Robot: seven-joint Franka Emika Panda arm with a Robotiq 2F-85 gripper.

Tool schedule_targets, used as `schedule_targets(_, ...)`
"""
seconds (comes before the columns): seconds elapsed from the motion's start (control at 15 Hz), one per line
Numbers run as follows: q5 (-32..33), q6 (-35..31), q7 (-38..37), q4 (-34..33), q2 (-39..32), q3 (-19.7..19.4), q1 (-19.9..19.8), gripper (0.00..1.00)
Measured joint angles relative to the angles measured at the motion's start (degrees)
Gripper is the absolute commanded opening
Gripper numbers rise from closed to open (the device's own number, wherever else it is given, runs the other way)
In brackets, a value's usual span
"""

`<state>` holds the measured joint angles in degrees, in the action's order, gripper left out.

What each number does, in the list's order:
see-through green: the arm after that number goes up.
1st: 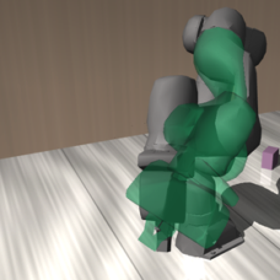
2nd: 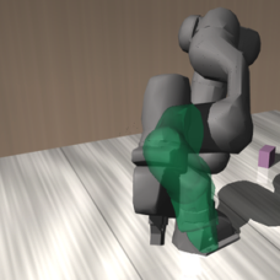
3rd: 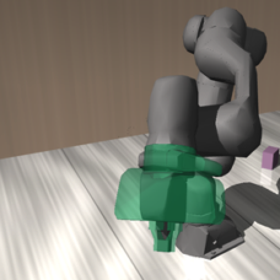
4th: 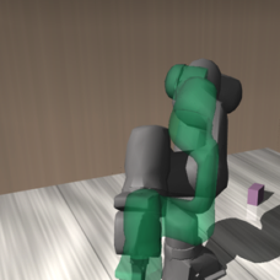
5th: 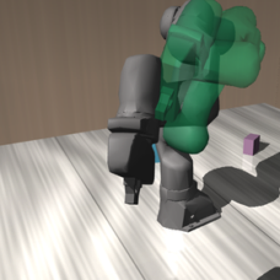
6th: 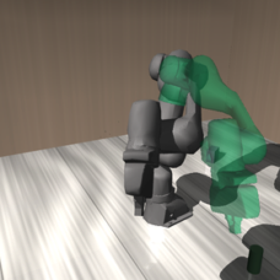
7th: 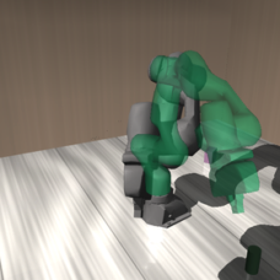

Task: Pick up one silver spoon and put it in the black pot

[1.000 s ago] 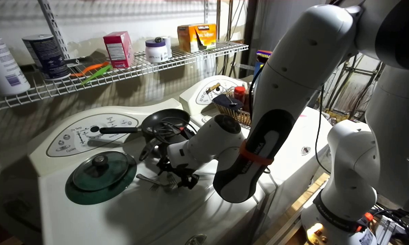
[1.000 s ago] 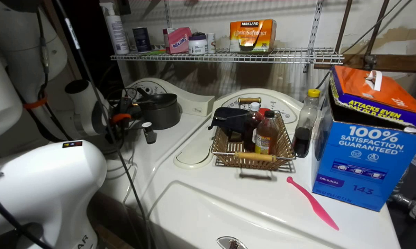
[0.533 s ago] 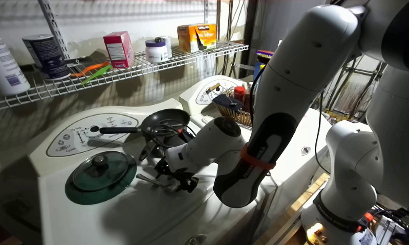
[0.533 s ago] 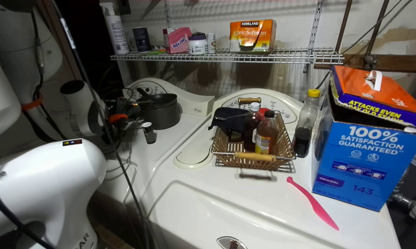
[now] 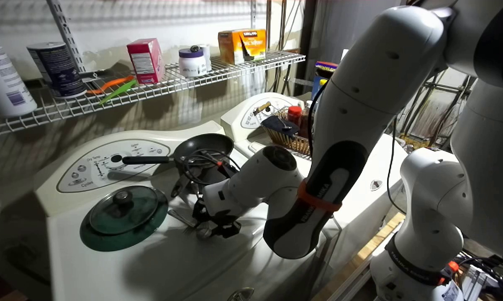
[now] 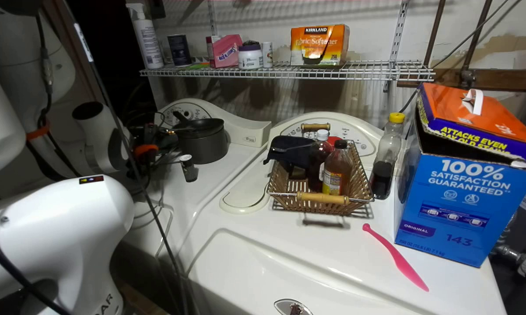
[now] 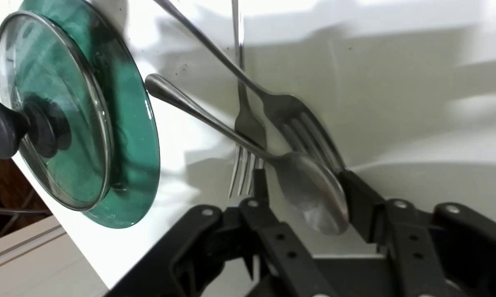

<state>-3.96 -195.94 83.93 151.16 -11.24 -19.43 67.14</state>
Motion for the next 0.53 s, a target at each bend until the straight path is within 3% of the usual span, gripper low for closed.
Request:
schedule_targets(0.2,0.0,0.0,0.0,0.0,0.0,0.0,0.0,0.04)
schedule_targets(0.33,0.0,0.0,0.0,0.0,0.0,0.0,0.1,0.00)
schedule_targets(0.53,0.0,-0.3,0.0,-0.2,0.1,0.0,0.2,0.03)
